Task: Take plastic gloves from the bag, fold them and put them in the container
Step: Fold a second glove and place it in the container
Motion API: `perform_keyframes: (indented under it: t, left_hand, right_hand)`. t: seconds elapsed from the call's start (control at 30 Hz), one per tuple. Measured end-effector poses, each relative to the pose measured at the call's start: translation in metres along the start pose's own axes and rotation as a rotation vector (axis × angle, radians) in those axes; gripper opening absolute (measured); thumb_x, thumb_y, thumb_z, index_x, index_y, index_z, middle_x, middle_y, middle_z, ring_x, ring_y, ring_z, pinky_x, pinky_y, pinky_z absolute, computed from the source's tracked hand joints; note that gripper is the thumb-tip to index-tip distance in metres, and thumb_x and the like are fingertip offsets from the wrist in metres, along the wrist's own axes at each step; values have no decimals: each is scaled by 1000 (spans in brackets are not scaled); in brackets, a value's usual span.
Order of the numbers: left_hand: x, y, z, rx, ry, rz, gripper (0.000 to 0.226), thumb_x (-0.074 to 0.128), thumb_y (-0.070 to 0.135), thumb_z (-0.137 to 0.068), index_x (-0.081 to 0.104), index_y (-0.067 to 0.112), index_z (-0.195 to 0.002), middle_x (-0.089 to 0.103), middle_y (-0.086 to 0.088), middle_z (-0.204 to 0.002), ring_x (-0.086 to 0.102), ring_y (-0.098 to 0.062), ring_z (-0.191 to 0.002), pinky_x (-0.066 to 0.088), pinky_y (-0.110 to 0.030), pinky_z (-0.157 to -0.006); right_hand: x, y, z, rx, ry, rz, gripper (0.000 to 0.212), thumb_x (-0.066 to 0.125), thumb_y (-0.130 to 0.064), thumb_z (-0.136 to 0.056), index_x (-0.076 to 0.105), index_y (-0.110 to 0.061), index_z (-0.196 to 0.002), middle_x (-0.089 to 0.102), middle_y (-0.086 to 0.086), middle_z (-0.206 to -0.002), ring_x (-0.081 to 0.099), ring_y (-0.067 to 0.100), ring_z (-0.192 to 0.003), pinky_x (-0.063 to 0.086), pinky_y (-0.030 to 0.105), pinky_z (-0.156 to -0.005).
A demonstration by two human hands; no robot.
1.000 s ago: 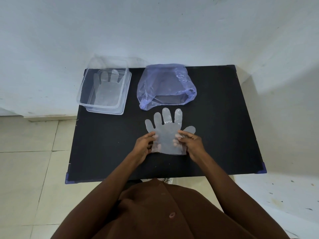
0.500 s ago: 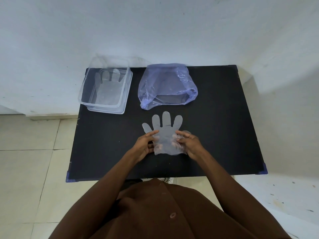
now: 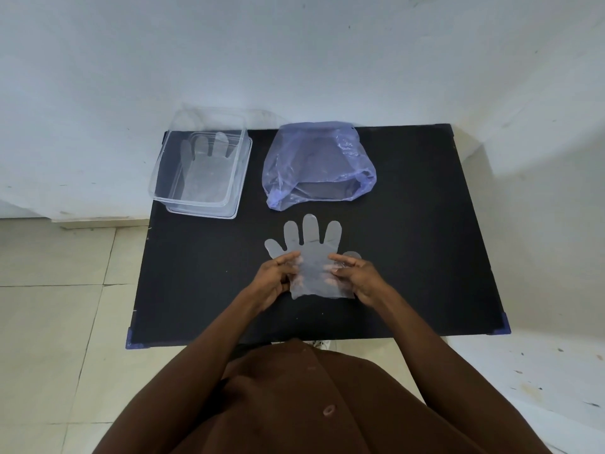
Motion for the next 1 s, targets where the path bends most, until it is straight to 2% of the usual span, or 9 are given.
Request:
perform_keyframes:
  t: [0.07,0.17,0.27,0.37,0.43,0.53,0.8,0.9,1.0]
  left_hand:
    - [0,3,1,13,5,-16,46,54,-10,-94,60,6,-136,62,-13,-138,61,-31,-125,56,-44,-99]
    - [0,13,5,42,1,-37,51,54,-14,-92,57,5,-139,60,-10,-136,59,-32,-125,51,-49,-105]
    - [-3,30,9,87,-30,-67,55,57,-14,-91,57,9,-140,60,-7,-135,62,-28,-121,56,-46,-99]
    - [-10,50,14,162,-57,-105,60,59,-14,-89,55,12,-143,59,-8,-136,62,-25,-118,61,-39,-91]
    - [-16,65,16,222,-80,-132,62,61,-14,-88,54,14,-143,60,-8,-136,62,-24,-118,60,-39,-93]
    - [-28,91,22,311,-96,-166,66,64,-13,-86,56,19,-143,61,-7,-137,61,-24,-121,57,-45,-99]
    - [-66,165,41,502,-56,-272,68,65,-12,-86,53,22,-145,59,-4,-137,64,-21,-114,61,-31,-87]
    - [-86,191,44,570,-31,-347,69,65,-7,-89,49,26,-147,55,3,-136,63,-19,-113,61,-31,-86]
    - [-102,216,43,644,-5,-418,69,66,-5,-89,48,27,-147,48,-3,-144,61,-22,-113,62,-29,-83]
  right_hand:
    - [2,-1,-2,-12,-19,9,35,59,8,-94,67,-4,-125,70,9,-116,71,21,-98,64,27,-77]
    - [4,-5,-5,-92,-21,105,32,59,5,-96,67,-4,-126,67,14,-128,70,26,-107,61,34,-89]
    - [13,-16,-3,-217,-19,194,33,62,2,-95,66,-3,-127,67,11,-129,69,27,-112,56,43,-100]
    - [28,-30,-1,-307,19,220,33,66,1,-93,67,-5,-126,71,5,-121,71,27,-110,55,48,-100]
    - [39,-42,0,-376,54,259,32,67,0,-93,71,-11,-123,72,-5,-114,71,24,-110,56,47,-99]
    - [60,-63,4,-487,71,305,31,70,-9,-93,73,-21,-120,72,-5,-120,71,15,-110,58,42,-98]
    - [135,-118,7,-663,139,380,33,67,-9,-94,71,-18,-126,70,-7,-124,67,6,-111,55,34,-103]
    - [165,-133,2,-701,133,424,35,66,-11,-95,69,-19,-129,68,-3,-130,66,11,-116,55,36,-102]
    - [193,-145,-4,-746,142,452,35,65,-14,-97,67,-18,-131,67,0,-133,65,15,-121,55,37,-102]
Point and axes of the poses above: each hand's wrist, its own z-axis away from the middle knuckle, its own x-axis out of the palm, y = z × x, the point moved 3 cm from there along -z, towards the middle knuckle
